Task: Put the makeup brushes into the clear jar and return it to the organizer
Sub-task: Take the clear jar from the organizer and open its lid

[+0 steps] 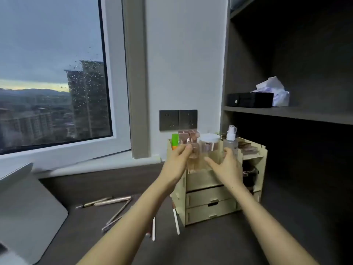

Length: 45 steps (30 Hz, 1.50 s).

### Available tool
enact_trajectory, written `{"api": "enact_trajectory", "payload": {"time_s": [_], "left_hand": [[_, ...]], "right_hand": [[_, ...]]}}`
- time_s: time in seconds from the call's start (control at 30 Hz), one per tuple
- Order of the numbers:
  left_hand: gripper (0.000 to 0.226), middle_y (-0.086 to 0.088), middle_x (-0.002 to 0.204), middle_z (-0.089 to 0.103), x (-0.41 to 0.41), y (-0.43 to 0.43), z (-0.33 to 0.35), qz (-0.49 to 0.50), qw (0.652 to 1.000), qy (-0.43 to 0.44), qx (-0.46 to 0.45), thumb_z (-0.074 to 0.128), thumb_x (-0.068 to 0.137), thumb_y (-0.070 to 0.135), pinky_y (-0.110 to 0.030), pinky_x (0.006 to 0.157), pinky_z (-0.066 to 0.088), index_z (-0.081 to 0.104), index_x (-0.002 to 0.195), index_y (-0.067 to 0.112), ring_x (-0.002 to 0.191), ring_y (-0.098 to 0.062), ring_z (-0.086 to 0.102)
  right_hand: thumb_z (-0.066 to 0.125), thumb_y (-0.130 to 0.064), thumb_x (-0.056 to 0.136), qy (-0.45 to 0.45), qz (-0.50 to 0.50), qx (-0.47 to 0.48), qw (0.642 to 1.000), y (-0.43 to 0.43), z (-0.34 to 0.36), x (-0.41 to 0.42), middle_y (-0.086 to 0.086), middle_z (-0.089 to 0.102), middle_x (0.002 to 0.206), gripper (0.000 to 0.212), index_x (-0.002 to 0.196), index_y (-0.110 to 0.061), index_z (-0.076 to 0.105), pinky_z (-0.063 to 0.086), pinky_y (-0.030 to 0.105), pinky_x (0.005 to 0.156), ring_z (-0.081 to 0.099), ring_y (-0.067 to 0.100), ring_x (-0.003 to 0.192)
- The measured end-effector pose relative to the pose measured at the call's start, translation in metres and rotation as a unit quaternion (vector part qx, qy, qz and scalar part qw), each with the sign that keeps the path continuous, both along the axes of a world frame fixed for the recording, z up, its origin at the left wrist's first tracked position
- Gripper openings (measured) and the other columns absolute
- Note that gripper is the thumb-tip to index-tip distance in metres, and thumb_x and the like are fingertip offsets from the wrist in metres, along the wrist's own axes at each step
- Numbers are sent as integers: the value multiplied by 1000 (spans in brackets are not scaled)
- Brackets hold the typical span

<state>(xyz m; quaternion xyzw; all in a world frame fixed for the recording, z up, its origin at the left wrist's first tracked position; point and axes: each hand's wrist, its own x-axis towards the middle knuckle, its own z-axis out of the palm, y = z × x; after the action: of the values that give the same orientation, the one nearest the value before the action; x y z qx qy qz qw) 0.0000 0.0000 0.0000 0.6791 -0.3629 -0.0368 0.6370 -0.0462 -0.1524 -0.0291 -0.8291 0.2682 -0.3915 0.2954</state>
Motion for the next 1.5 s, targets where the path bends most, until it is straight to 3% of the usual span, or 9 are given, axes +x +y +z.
{"api": "enact_trajectory", "payload": {"time_s": [0.1,0.3,0.53,0.67,0.87,0.97,1.2,1.33,1.5], "left_hand": [[34,4,112,64,12,-26,-6,-24,999,25,-3,35,97,40,-29,95,41,62,111,24,105,-13,56],[33,19,91,59,20,-44,-7,-60,997,44,-15,28,100,35,-6,69,43,57,85,37,83,7,55],[44,6,125,57,6,-28,13,-69,994,23,-84,25,99,40,-18,90,43,50,129,20,110,-6,54],[44,14,120,59,-17,9,22,-56,989,-57,-125,24,98,38,-15,90,43,52,128,21,108,0,56],[34,17,122,56,-43,83,-9,-7,986,-158,-51,48,89,41,-23,100,37,58,120,30,116,2,48],[59,17,129,47,-48,120,-40,49,966,-249,59,66,73,47,-17,101,33,48,128,35,120,5,42],[80,8,134,43,-58,195,-102,103,942,-273,167,72,67,43,-26,98,40,38,138,29,121,0,43],[78,2,138,43,-65,228,-120,111,890,-367,248,74,68,33,-33,97,41,38,137,32,121,-12,44],[90,-11,134,48,-73,232,-128,188,764,-486,380,75,59,32,-38,78,50,34,139,21,110,-31,51]], "right_hand": [[68,-51,74,-7,-20,16,1000,-11,-2,25,17,54,133,83,135,-6,35,41,41,98,49,34,123],[73,-50,68,-48,-28,13,998,-17,-11,50,13,65,115,71,120,-8,49,49,41,88,58,33,108],[75,-48,66,-199,3,-3,980,7,27,20,5,65,114,70,121,-13,49,49,36,85,60,23,102],[75,-47,66,-246,86,61,964,42,44,-16,-1,64,105,61,112,-17,51,49,34,82,60,15,91],[77,-46,66,-172,271,296,900,103,14,-42,5,71,99,55,108,-15,59,56,31,68,69,14,83],[69,-30,81,-110,342,387,849,136,-6,-53,2,70,79,31,103,-7,66,54,23,50,67,8,61],[56,-53,81,33,400,453,796,182,-62,-63,5,71,81,38,94,-17,63,58,39,70,68,20,73],[49,-68,77,53,364,354,860,183,-69,-60,6,63,85,57,104,-19,59,42,22,43,54,13,58],[42,-56,89,100,352,320,874,205,-77,-48,7,42,70,37,86,-20,52,23,16,39,34,13,44]]}}
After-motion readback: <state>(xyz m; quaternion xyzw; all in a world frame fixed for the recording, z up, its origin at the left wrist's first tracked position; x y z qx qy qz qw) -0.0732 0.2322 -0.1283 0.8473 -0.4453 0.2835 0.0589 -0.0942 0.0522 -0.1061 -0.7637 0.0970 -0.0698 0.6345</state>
